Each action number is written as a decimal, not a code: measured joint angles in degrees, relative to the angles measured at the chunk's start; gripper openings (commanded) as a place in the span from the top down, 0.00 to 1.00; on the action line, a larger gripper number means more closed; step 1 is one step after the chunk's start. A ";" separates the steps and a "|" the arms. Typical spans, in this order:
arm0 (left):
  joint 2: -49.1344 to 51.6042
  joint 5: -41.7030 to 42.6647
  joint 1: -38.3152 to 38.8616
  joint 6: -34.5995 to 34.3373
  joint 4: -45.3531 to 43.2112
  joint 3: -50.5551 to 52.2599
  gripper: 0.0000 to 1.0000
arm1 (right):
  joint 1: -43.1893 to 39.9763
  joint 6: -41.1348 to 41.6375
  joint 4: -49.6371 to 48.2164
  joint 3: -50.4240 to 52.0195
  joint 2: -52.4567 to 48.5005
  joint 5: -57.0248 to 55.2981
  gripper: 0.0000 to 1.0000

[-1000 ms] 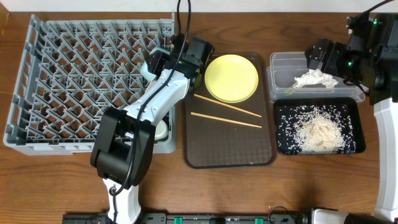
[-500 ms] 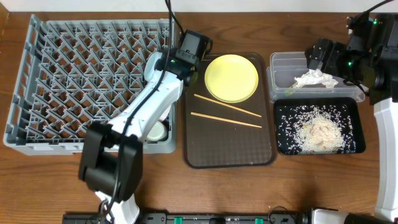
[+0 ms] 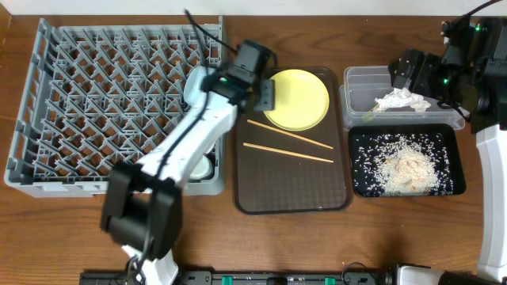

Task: Sort waste into correct bins and load items into the dishwasher
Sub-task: 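Release the blue bowl and reach the left gripper to the yellow plate, then lift the yellow plate with the left gripper and stand it in the rack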

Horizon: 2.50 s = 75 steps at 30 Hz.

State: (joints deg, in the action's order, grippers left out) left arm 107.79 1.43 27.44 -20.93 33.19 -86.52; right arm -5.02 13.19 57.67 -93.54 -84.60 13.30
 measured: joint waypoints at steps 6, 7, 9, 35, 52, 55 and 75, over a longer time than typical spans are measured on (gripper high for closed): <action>6.43 -0.07 2.82 -9.05 -0.92 0.00 0.37 | 0.00 0.00 -0.02 0.00 0.00 0.00 0.01; 7.17 -0.07 2.99 -10.23 -1.25 0.00 0.37 | 0.00 0.00 -0.02 0.00 0.00 0.00 0.01; 8.02 -0.09 2.99 -11.82 -1.84 0.00 0.39 | 0.00 0.00 0.00 0.00 0.00 0.00 0.01; 15.30 -0.28 2.95 -21.07 -9.60 -0.02 0.46 | 0.00 0.00 0.00 0.00 0.00 0.00 0.01; 17.49 -0.68 2.97 -21.31 -12.28 -0.96 0.93 | 0.00 0.00 0.00 0.00 0.00 0.00 0.01; 17.49 -0.68 2.97 -20.94 -12.28 -0.96 0.93 | 0.00 0.00 0.00 0.00 0.00 0.00 0.01; 3.13 -8.04 2.99 3.41 -0.15 -0.94 0.93 | 0.00 0.00 -0.02 0.00 0.00 -0.02 0.01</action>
State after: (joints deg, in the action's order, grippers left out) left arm 110.91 -6.61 30.44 -17.52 33.04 -87.46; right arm -5.02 13.19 57.65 -93.54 -84.60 13.28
